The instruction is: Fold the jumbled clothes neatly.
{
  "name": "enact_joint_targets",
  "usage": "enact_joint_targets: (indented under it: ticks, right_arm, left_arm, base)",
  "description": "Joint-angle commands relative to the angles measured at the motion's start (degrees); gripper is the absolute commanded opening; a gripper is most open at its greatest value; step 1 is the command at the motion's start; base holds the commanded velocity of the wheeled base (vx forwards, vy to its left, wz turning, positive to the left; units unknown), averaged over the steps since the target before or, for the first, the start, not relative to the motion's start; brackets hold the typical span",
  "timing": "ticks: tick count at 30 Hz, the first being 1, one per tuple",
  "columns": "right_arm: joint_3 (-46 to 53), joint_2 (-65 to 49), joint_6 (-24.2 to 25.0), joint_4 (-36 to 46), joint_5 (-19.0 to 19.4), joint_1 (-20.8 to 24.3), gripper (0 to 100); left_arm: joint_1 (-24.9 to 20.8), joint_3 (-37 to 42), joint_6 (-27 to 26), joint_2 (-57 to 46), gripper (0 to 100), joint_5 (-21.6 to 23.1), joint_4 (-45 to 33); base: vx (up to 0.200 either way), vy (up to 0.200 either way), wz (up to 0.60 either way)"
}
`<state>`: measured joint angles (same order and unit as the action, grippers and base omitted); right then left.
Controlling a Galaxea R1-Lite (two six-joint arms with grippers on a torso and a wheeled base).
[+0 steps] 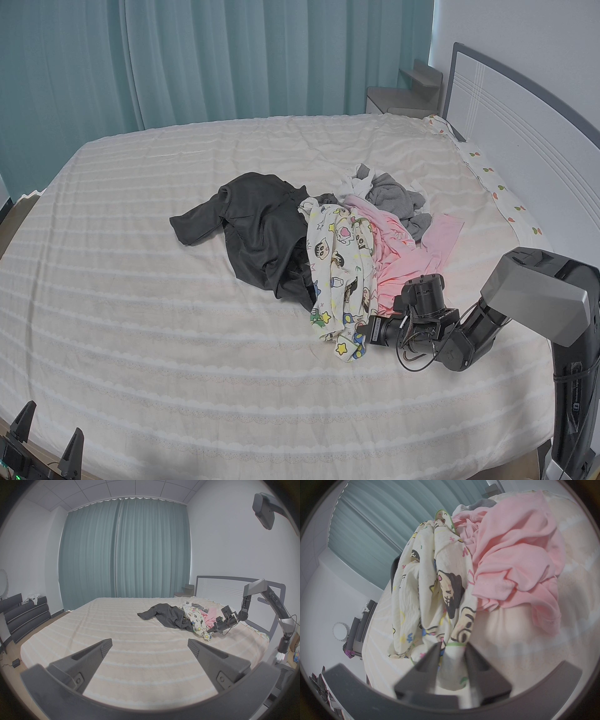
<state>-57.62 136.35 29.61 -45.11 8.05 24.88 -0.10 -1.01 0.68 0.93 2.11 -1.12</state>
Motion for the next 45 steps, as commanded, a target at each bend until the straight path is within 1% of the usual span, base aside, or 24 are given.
enact_joint_targets:
  ticks: [1, 4, 10, 12, 16, 17, 18, 23, 25, 29, 31, 33, 35, 37, 38, 41, 42, 45]
  right_arm:
    - [2.3, -1.5, 0.4, -0.7, 0.3, -0.2, 0]
    - [4.4, -2.4, 0.6, -2.7, 1.5, -0.1, 0]
    - [12.8, -6.6, 0.6, -12.2, 1.6, 0.5, 0]
    - [14.9, -8.2, 0.6, -13.9, 1.7, 0.9, 0]
    - [20.9, -14.1, 1.2, -18.1, 1.8, 1.1, 0]
    - [20.9, -14.1, 1.2, -18.1, 1.8, 1.1, 0]
    - [23.1, -17.2, 1.9, -19.8, 2.2, 1.4, 0]
    - [27.3, -26.2, 2.1, -20.4, 3.8, 2.6, 0]
    - [27.8, -28.5, 2.1, -20.4, 3.8, 3.2, 0]
    - [27.3, -38.4, 2.1, -18.5, 3.8, 5.5, 0]
    - [26.7, -40.0, 2.0, -17.4, 3.9, 6.1, 0]
    - [21.9, -45.4, 2.0, -10.5, 4.2, 7.5, 0]
    - [17.3, -48.2, 2.0, -4.5, 4.3, 7.7, 0]
    - [14.6, -49.3, 2.0, -1.8, 4.3, 7.8, 0]
    - [10.1, -50.4, 2.0, 1.8, 4.3, 7.8, 0]
    - [4.0, -51.6, 2.0, 5.1, 4.3, 8.2, 0]
    - [3.7, -51.6, 2.0, 5.3, 4.3, 8.3, 0]
    - [-2.0, -53.1, 1.9, 10.8, 4.3, 10.4, 0]
  left_arm:
    - [0.0, 0.6, -0.1, -0.9, 100, 0.0, 0.0]
    - [0.0, 0.6, -0.1, -0.9, 100, 0.0, 0.0]
    - [0.0, 0.6, -0.2, -0.9, 100, 0.0, 0.0]
    - [0.0, 0.6, -0.2, -0.9, 100, 0.0, 0.0]
    - [0.0, 0.6, -0.3, -0.9, 100, 0.0, 0.0]
    - [0.0, 0.6, -0.3, -0.9, 100, 0.0, 0.0]
    - [0.0, 0.6, -0.4, -0.9, 100, 0.0, 0.0]
    - [0.0, 0.6, -0.5, -0.9, 100, 0.1, 0.1]
    - [0.0, 0.6, -0.5, -0.9, 100, 0.1, 0.1]
    - [0.0, 0.6, -0.6, -0.9, 100, 0.1, 0.1]
    - [0.0, 0.6, -0.9, -0.9, 100, 0.1, 0.1]
    - [0.0, 0.6, -1.7, -0.9, 100, 0.2, 0.1]
    - [0.0, 0.6, -1.8, -0.9, 100, 0.2, 0.2]
    - [0.0, 0.6, -1.8, -0.9, 100, 0.2, 0.2]
    - [0.0, 0.6, -1.4, -0.9, 100, 0.2, -0.1]
    - [0.0, 0.6, -1.8, -0.9, 100, 0.4, 0.2]
    - [0.0, 0.6, -1.8, -0.9, 100, 0.4, 0.2]
    - [0.0, 0.6, -1.5, -0.8, 100, 0.4, 0.1]
  base:
    - [0.0, 0.0, 0.0]
    - [0.0, 0.0, 0.0]
    - [0.0, 0.0, 0.0]
    - [0.0, 0.0, 0.0]
    - [0.0, 0.0, 0.0]
    - [0.0, 0.0, 0.0]
    - [0.0, 0.0, 0.0]
    - [0.0, 0.0, 0.0]
    - [0.0, 0.0, 0.0]
    - [0.0, 0.0, 0.0]
    - [0.0, 0.0, 0.0]
    - [0.0, 0.0, 0.0]
    - [0.0, 0.0, 0.0]
    - [0.0, 0.0, 0.0]
    - [0.0, 0.0, 0.0]
    - [0.0, 0.0, 0.0]
    - [0.0, 0.0, 0.0]
    - [0.0, 0.0, 0.0]
